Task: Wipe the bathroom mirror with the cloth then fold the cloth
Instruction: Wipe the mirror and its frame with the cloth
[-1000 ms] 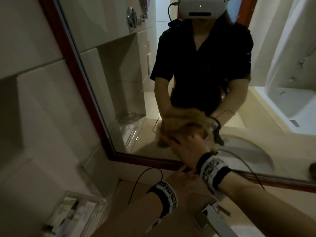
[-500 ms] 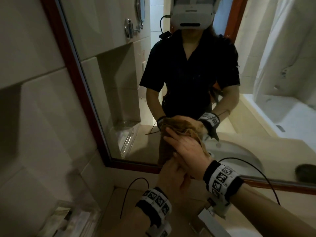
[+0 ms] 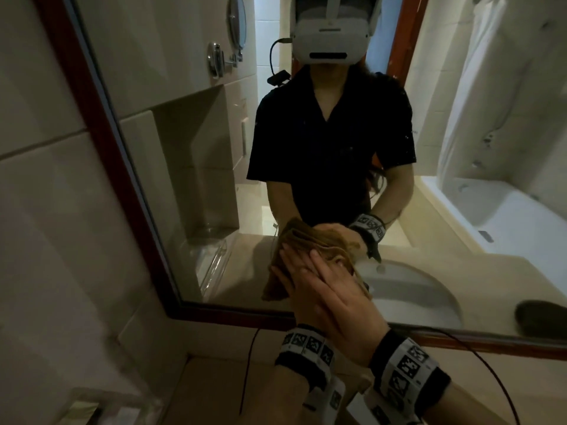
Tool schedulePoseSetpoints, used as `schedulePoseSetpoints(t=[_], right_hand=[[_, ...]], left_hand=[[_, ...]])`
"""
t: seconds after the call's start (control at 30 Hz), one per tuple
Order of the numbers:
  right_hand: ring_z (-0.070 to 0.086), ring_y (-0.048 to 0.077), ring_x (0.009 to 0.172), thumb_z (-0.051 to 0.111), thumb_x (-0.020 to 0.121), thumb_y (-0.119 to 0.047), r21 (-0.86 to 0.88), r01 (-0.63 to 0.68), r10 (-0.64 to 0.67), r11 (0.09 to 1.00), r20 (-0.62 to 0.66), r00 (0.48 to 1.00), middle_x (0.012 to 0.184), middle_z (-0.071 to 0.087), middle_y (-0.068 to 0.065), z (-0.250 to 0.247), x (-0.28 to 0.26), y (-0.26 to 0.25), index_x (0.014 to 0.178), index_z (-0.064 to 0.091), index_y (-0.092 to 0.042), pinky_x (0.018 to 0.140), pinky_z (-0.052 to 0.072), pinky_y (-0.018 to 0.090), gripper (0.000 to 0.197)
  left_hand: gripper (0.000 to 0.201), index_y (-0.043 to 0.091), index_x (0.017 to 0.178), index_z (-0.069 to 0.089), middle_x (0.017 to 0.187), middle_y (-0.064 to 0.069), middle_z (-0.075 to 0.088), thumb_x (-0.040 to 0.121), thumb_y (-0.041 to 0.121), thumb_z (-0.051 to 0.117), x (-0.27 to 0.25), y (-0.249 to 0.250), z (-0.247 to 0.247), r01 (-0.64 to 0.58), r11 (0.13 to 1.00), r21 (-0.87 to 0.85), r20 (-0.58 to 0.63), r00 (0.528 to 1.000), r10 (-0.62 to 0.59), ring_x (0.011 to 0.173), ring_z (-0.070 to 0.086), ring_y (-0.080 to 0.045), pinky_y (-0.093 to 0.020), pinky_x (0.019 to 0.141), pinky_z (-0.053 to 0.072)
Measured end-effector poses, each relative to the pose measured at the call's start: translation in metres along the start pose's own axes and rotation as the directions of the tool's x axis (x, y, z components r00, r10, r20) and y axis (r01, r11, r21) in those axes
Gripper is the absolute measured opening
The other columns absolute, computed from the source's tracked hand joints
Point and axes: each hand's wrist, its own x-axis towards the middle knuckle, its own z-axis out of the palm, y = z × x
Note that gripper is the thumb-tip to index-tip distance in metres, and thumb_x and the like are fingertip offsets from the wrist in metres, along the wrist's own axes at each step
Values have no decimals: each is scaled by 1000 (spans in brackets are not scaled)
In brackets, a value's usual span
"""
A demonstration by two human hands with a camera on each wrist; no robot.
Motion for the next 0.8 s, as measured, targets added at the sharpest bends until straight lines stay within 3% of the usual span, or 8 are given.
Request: schedulePoseSetpoints(t=[0.07,0.27,0.47,0.57,0.67,0.7,0.73,0.8], right_hand=[[10,25,147,30,101,-29,-104,-3,0,995,-22,1000,160,8,7,-1,-6,7,151,23,-14,116,18,53,53],[7,35,146,41,95,-30,-148,-106,51,983,-339,940,158,8,20,-49,52,1,149,24,-9,117,13,54,61],[4,35,147,42,94,-30,-46,-173,142,984,-387,911,157,7,22,-14,37,-21,148,24,-2,116,14,56,64],[24,33,143,45,93,-23,93,-138,162,986,-348,923,153,26,19,24,-16,-16,144,37,-5,117,23,42,54],[64,24,95,38,97,-28,84,-232,244,969,-194,950,108,63,7,59,-69,3,108,60,-22,81,49,28,25],[65,20,80,38,96,-31,95,-340,347,936,-66,936,91,64,-1,64,-78,10,95,57,-28,69,49,26,19],[64,16,76,39,96,-34,97,-497,494,862,58,868,84,62,-5,66,-82,16,88,53,-31,65,49,26,16],[63,14,86,40,98,-38,90,-745,704,660,272,656,91,64,-5,67,-84,28,91,55,-27,74,49,28,20]], left_hand=[[92,1,152,-12,159,-23,-17,96,51,42,23,3,4,192,970,149,-173,971,-166,148,-9,-37,-59,118,7],[71,11,153,-5,161,-11,-1,102,48,27,118,39,-56,-116,892,436,-349,892,287,150,-4,-22,-52,120,2],[77,9,153,-9,161,-10,-16,99,44,34,98,7,-54,-272,754,598,-176,873,455,149,-13,-23,-51,120,-3],[88,10,153,-11,160,-7,-21,91,54,33,60,-31,-44,-342,733,588,-39,893,448,149,-15,-22,-49,119,-12],[78,13,153,-13,161,-4,-21,97,57,18,59,-36,-53,-377,729,572,-22,880,474,149,-16,-19,-47,119,-13],[77,13,153,-13,161,-4,-19,97,57,17,68,-29,-60,-368,733,572,-39,880,473,149,-16,-18,-47,119,-13],[77,12,153,-12,162,-6,-15,97,57,17,80,-18,-69,-351,746,566,-69,881,468,148,-17,-18,-47,119,-12],[78,8,154,-3,161,-12,-2,97,56,20,108,13,-87,-308,791,529,-145,885,442,149,-12,-21,-47,119,-10]])
